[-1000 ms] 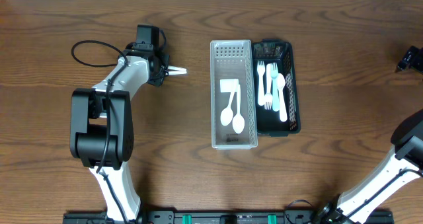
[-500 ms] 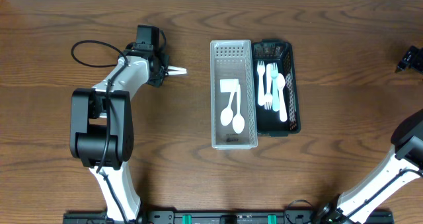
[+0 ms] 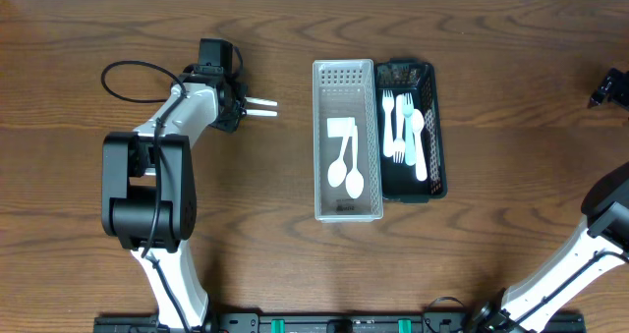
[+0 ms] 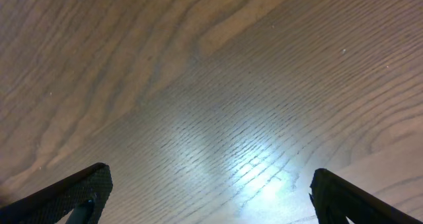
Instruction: Pack container
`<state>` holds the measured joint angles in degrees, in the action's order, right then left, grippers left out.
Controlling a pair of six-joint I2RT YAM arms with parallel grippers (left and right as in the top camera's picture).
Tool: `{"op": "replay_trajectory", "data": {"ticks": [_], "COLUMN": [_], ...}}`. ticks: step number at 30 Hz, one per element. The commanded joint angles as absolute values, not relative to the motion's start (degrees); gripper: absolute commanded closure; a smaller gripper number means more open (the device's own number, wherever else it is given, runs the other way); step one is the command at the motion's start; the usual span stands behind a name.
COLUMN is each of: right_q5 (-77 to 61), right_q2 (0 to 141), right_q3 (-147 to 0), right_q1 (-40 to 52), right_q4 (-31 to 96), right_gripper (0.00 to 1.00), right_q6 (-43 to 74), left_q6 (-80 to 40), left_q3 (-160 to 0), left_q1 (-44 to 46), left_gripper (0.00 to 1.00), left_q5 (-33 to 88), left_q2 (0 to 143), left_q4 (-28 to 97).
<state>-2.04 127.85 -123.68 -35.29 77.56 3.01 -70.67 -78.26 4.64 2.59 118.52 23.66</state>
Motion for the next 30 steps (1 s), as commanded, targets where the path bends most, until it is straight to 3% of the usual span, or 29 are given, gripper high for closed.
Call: {"op": "replay_trajectory", "data": {"ticks": [1, 18, 25, 30], "right_q5": [-1.91, -1.91, -1.91, -1.91], "right_q2": [126.45, 126.45, 126.45, 126.45], "right_q3": [-123.57, -123.57, -123.57, -123.57], "right_q1": [-35.24, -35.24, -35.24, -35.24], "right_q4": [77.56, 77.56, 77.56, 77.56], "right_gripper": [0.01, 0.01, 0.01, 0.01], "right_q6": [3.81, 3.81, 3.81, 3.79], "left_q6": [-70.19, -74.32, -62.26, -61.67], "left_q3": [-77.80, -77.80, -77.97, -78.08], "left_q1": [4.23, 4.23, 4.25, 4.25], "left_gripper": [0.94, 0.94, 0.93, 0.93], "left_q5": [1.45, 1.52, 0.01, -2.55], "left_q2": [119.81, 119.79, 117.84, 112.22], "left_q4": [25.67, 40.12, 37.87, 37.98]}}
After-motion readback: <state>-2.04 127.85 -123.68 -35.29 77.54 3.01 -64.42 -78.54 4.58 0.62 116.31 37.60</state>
